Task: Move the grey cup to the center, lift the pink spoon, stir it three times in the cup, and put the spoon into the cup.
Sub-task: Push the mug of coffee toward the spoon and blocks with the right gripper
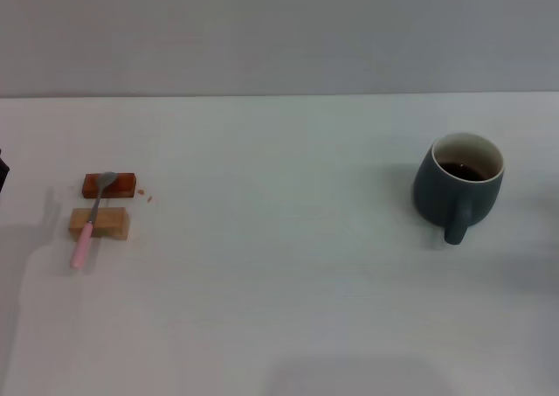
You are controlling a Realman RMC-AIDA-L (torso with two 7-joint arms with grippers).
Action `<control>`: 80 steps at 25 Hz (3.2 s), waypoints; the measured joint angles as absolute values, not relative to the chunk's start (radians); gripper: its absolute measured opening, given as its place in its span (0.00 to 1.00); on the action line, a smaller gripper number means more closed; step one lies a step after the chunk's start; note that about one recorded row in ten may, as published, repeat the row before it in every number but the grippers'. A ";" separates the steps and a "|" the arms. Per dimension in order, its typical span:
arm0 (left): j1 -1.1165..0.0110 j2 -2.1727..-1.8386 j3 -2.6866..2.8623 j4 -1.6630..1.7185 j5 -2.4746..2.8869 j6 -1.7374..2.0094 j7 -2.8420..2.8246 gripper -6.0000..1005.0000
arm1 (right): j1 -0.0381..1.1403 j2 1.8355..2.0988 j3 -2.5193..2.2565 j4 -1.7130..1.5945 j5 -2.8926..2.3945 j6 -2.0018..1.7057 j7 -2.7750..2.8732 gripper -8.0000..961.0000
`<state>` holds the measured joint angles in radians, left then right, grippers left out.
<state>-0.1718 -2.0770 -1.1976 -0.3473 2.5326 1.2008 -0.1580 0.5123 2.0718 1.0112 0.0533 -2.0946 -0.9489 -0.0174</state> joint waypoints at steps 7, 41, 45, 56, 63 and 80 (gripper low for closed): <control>-0.172 -2.077 -1.193 -0.348 2.533 1.205 -0.158 0.79 | 0.505 2.079 1.009 0.110 -2.211 -0.899 -0.018 0.01; -0.172 -2.077 -1.193 -0.348 2.533 1.212 -0.158 0.79 | 0.513 2.083 0.819 0.267 -2.327 -0.778 -0.010 0.01; -0.173 -2.077 -1.193 -0.348 2.533 1.212 -0.158 0.79 | 0.517 2.083 0.783 0.297 -2.327 -0.769 -0.010 0.01; -0.178 -2.077 -1.193 -0.349 2.533 1.212 -0.158 0.79 | 0.549 2.085 0.672 0.374 -2.327 -0.740 -0.010 0.01; -0.178 -2.077 -1.193 -0.350 2.533 1.219 -0.158 0.79 | 0.557 2.086 0.604 0.430 -2.327 -0.723 -0.009 0.01; -0.177 -2.077 -1.188 -0.350 2.533 1.228 -0.159 0.79 | 0.611 2.081 0.721 0.322 -2.318 -0.710 -0.007 0.01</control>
<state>-0.1767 -2.0770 -1.1879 -0.3498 2.5326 1.2278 -0.1585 0.6109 2.0811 0.7207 0.3223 -2.3176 -0.7104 -0.0073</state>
